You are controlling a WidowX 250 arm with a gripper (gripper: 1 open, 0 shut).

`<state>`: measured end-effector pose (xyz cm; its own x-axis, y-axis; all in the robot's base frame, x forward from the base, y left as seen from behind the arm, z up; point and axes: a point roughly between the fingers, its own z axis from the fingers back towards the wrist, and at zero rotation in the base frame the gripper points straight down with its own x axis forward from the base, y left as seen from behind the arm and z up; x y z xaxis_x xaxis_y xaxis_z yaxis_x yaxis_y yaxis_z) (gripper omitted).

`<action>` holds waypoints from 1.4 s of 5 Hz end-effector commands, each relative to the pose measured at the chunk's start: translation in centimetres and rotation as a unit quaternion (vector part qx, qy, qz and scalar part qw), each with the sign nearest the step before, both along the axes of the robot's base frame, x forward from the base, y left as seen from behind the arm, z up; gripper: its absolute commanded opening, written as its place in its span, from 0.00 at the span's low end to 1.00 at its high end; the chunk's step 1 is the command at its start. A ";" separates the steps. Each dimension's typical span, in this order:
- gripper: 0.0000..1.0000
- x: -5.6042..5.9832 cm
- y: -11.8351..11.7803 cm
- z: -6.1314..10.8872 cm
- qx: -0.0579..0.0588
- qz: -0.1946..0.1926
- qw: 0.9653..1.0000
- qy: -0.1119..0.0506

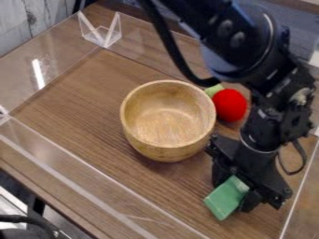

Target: Remove the green block from the brown bowl and put it on the table

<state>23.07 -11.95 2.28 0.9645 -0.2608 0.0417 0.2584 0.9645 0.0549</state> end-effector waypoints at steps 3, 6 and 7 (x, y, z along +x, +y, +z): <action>1.00 1.3 0.0 6.3 -0.026 0.025 0.998 -0.056; 0.00 1.6 3.4 7.3 -0.024 0.074 0.995 -0.064; 0.00 2.5 3.2 6.0 -0.030 0.122 0.990 -0.063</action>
